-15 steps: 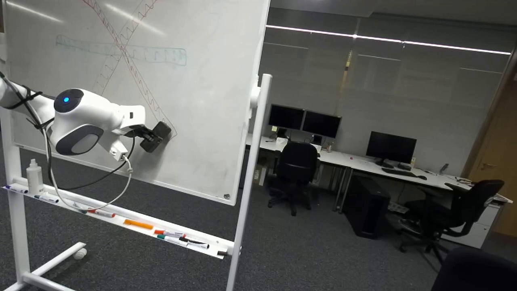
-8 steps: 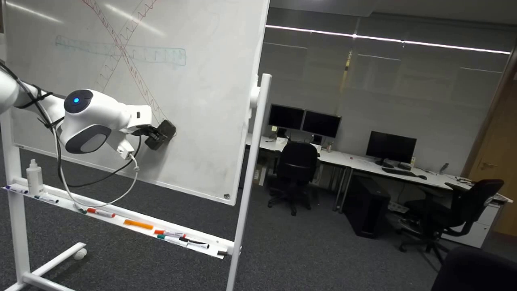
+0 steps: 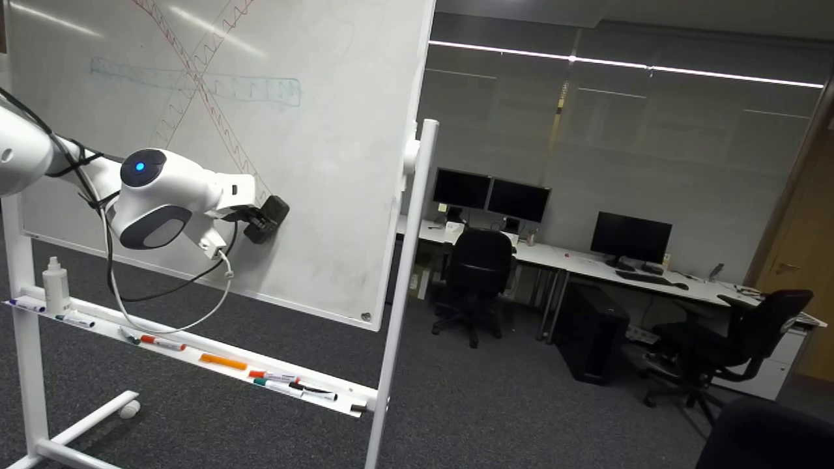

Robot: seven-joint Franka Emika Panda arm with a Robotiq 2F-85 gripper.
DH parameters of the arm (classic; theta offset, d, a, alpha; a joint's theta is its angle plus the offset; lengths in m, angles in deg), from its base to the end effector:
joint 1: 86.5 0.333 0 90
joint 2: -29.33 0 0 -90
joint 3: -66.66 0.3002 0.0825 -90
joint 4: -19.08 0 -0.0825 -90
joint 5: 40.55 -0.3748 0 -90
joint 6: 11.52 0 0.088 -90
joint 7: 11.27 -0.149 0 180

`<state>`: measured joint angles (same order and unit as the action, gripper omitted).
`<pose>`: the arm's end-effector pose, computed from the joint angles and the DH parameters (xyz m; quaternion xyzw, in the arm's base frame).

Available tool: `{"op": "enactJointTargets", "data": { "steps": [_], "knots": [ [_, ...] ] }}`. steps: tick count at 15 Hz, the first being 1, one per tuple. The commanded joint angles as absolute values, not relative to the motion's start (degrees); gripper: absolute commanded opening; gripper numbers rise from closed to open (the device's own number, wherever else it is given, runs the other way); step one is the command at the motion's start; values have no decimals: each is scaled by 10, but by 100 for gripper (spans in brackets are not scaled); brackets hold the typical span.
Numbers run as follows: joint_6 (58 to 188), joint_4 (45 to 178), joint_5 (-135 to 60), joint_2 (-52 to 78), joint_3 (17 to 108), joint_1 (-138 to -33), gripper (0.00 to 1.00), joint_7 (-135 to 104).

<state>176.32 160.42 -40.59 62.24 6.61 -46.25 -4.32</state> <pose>0.4752 -0.2219 0.4991 -0.8093 0.1889 -0.5468 0.1019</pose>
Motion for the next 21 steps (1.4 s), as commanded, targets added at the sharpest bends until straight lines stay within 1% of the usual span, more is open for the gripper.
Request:
{"op": "enactJointTargets", "data": {
  "steps": [1, 9, 21],
  "knots": [
    [1782, 1568, -405, 596, 27, -419, 30, -33],
    [1780, 1552, -401, 593, 11, -399, 30, -30],
    [1779, 1553, -382, 592, 56, -416, 30, -21]
  ]
}}
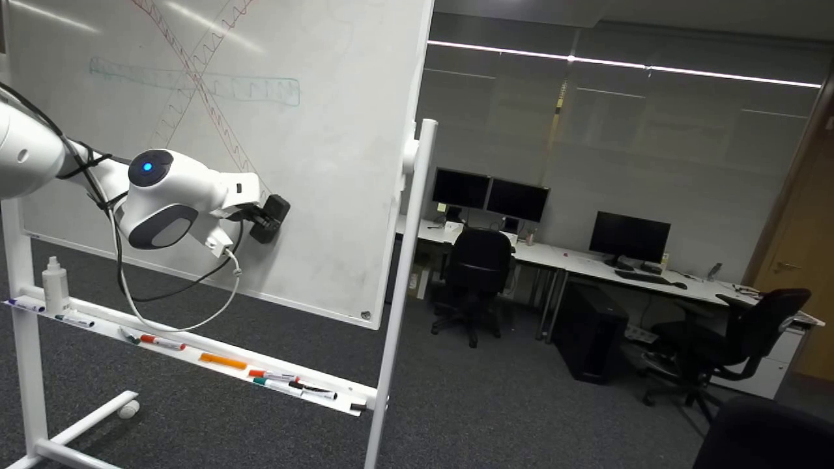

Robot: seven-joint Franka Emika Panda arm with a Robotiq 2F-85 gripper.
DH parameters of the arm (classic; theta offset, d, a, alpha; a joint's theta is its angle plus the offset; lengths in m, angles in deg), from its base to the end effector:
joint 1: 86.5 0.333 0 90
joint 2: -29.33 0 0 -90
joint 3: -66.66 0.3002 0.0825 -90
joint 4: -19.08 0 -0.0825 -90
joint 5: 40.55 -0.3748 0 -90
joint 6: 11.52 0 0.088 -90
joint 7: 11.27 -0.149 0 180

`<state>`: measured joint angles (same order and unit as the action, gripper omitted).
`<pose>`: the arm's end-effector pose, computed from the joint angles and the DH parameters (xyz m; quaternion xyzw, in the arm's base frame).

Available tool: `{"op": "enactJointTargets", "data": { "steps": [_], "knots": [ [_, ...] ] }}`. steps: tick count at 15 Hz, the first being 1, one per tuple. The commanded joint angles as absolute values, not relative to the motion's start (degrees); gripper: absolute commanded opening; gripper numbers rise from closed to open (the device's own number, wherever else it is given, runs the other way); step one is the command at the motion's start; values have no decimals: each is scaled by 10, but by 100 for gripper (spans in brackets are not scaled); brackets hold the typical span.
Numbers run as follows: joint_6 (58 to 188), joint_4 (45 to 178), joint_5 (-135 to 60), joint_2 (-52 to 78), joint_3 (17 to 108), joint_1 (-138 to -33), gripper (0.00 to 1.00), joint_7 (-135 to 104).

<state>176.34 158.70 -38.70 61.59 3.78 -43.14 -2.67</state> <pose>0.4847 -0.2231 0.4996 -0.8140 0.1649 -0.5499 0.0884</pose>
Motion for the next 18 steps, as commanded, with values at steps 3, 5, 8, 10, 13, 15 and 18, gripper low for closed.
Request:
{"op": "enactJointTargets", "data": {
  "steps": [3, 5, 8, 10, 13, 15, 18],
  "knots": [
    [1780, 1555, -378, 592, 71, -422, 30, -14],
    [1780, 1554, -375, 591, 85, -429, 30, -11],
    [1780, 1552, -371, 593, 106, -441, 30, -10],
    [1779, 1551, -370, 593, 123, -453, 30, -10],
    [1798, 1551, -377, 579, 148, -473, 30, -19],
    [1820, 1552, -380, 568, 161, -483, 30, -26],
    [1878, 1566, -393, 542, 177, -498, 30, -34]
  ]
}}
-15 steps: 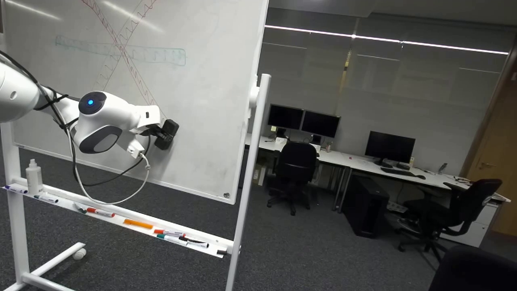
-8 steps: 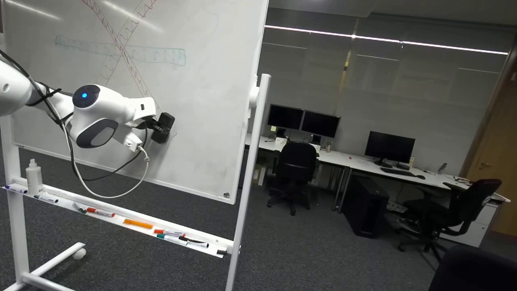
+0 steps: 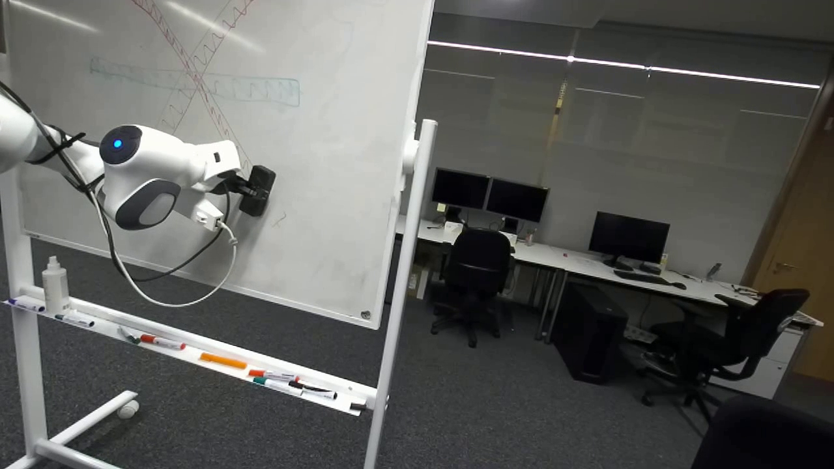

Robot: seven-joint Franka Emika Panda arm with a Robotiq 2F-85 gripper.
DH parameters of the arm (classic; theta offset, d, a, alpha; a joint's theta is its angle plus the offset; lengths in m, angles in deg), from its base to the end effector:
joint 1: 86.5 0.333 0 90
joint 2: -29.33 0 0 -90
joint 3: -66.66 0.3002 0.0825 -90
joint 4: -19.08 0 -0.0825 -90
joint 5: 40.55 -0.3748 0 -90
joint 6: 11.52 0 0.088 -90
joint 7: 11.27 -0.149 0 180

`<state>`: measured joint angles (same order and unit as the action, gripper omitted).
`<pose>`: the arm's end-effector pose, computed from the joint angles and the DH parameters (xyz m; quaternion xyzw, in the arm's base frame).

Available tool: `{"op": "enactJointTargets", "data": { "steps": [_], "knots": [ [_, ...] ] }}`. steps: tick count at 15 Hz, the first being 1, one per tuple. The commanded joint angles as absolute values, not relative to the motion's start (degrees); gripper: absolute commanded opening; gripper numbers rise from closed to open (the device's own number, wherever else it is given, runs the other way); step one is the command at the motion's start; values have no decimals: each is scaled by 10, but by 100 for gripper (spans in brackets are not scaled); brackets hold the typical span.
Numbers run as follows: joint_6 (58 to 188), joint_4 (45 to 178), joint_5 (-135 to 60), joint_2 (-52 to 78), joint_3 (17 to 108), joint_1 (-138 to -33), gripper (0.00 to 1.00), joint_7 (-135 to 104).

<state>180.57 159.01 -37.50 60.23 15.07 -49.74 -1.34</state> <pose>0.4831 -0.1805 0.5518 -0.7904 0.1018 -0.6021 0.0490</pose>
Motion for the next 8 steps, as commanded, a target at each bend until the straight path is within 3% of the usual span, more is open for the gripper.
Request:
{"op": "enactJointTargets", "data": {
  "steps": [1, 2, 3, 8],
  "knots": [
    [1903, 1577, -396, 535, 183, -505, 30, -33],
    [1927, 1591, -400, 529, 192, -515, 30, -30],
    [1875, 1609, -381, 579, 165, -511, 55, -14],
    [1889, 1612, -386, 567, 178, -523, 55, -15]
  ]
}}
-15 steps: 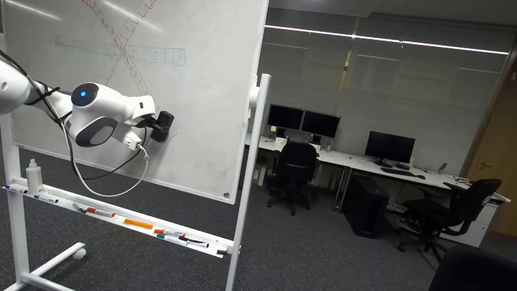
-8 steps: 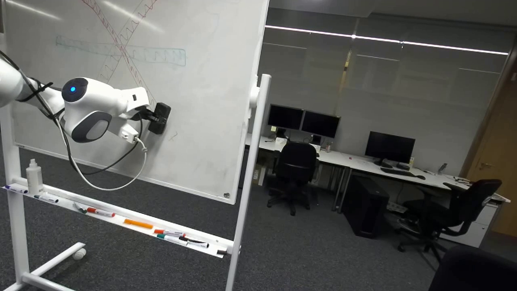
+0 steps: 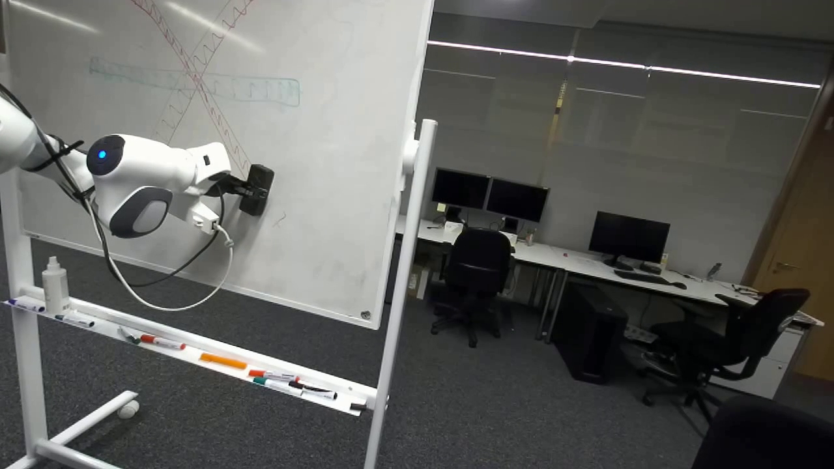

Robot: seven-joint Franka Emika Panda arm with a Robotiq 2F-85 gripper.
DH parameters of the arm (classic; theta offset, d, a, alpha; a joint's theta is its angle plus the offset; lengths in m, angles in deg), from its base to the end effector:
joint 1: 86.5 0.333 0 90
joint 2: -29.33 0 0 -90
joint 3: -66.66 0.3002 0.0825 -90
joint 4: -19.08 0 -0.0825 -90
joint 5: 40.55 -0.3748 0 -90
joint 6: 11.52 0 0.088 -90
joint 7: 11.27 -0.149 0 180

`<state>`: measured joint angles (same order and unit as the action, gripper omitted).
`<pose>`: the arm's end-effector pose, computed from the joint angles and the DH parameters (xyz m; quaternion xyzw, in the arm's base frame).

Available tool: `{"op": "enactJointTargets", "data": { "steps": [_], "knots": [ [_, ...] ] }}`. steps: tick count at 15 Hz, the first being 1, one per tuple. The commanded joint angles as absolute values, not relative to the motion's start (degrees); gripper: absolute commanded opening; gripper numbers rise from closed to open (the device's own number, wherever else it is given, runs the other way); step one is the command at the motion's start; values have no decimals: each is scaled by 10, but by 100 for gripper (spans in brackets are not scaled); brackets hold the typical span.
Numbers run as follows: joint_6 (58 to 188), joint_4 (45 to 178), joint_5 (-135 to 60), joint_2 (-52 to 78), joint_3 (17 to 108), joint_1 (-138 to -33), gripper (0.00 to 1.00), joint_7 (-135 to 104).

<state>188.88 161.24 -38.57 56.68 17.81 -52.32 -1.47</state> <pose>0.4805 -0.1711 0.5465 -0.7698 0.1032 -0.6297 0.0172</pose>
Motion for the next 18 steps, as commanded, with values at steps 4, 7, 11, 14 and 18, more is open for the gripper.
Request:
{"op": "enactJointTargets", "data": {
  "steps": [4, 7, 11, 14, 18],
  "knots": [
    [1874, 1604, -382, 576, 172, -525, 30, -9],
    [1871, 1599, -384, 571, 173, -531, 30, -7],
    [1871, 1594, -387, 566, 157, -530, 30, -9],
    [1871, 1586, -390, 559, 134, -526, 30, -13],
    [1869, 1580, -394, 548, 104, -518, 30, -17]
  ]
}}
